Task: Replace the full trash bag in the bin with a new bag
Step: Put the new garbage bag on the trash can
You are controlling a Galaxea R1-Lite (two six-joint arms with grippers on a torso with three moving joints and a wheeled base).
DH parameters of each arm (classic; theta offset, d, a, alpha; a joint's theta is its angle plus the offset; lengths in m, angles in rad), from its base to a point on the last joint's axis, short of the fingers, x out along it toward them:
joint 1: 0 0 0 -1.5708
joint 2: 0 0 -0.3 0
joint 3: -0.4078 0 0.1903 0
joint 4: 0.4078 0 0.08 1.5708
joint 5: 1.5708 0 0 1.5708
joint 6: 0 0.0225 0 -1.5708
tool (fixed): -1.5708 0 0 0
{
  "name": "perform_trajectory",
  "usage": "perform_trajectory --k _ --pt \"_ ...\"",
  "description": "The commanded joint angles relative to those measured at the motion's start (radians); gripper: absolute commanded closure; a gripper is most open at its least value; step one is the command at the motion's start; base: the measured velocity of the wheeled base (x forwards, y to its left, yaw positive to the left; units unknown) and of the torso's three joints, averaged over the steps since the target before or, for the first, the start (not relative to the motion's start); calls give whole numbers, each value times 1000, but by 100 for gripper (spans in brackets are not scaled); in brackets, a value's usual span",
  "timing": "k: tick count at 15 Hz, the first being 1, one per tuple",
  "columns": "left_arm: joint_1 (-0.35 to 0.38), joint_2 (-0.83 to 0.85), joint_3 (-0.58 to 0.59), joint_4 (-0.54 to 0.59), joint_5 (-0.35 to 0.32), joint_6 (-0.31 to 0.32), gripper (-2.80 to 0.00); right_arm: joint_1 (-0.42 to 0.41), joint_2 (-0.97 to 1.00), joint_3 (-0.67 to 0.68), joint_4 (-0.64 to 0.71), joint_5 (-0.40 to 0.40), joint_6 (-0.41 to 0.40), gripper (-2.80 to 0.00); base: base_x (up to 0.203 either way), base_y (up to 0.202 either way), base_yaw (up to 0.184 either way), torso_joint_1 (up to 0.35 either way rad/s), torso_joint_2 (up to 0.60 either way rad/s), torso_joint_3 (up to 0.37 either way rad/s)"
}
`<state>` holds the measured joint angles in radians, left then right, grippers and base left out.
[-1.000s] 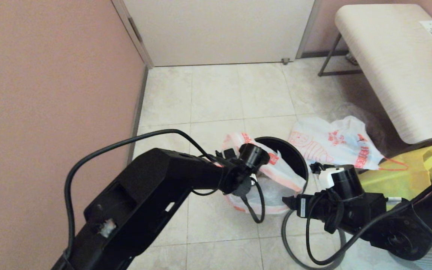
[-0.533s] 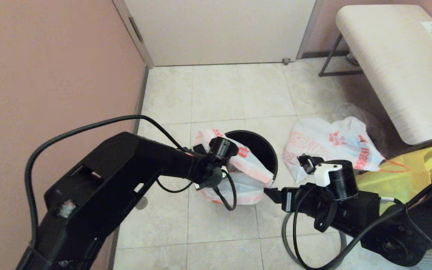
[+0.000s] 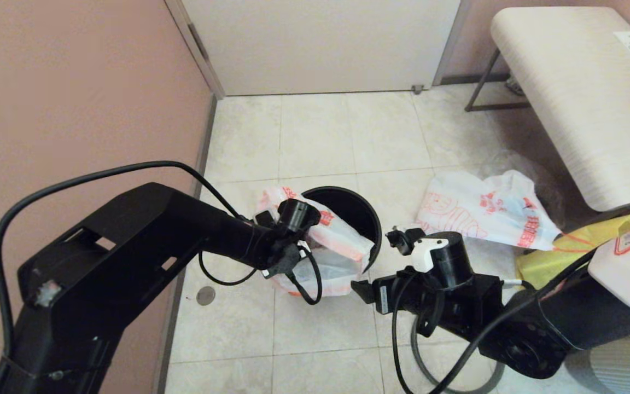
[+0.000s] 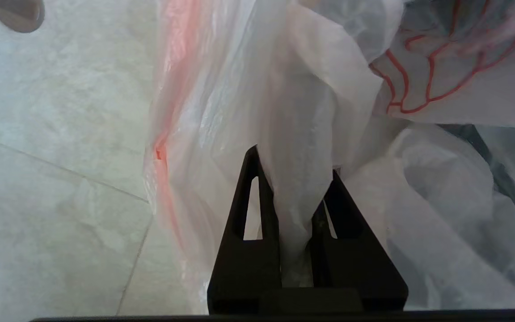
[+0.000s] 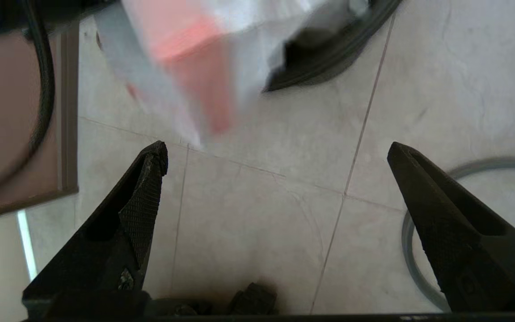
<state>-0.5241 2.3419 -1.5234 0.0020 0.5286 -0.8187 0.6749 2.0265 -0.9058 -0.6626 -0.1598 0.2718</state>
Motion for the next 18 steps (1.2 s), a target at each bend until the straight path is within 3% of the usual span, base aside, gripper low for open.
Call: perform_trajectory --k 1,4,5,8,18 --pt "-2 -9 8 -7 -2 -5 0 2 32 -66 8 -18 0 -280 0 0 0 0 0 0" --pt "-2 -6 0 -10 -4 -3 0 -12 118 -204 71 -67 -38 -280 0 0 0 0 0 0" --pt "4 -4 -2 -9 -5 -3 0 -15 148 -248 100 -89 -49 0 0 0 0 0 0 0" --pt "32 -3 -5 -10 -36 -3 0 -23 178 -315 163 -153 -66 0 0 0 0 0 0 0" --pt "21 32 -1 -10 -39 -3 0 -102 214 -247 168 -162 -17 0 0 0 0 0 0 0"
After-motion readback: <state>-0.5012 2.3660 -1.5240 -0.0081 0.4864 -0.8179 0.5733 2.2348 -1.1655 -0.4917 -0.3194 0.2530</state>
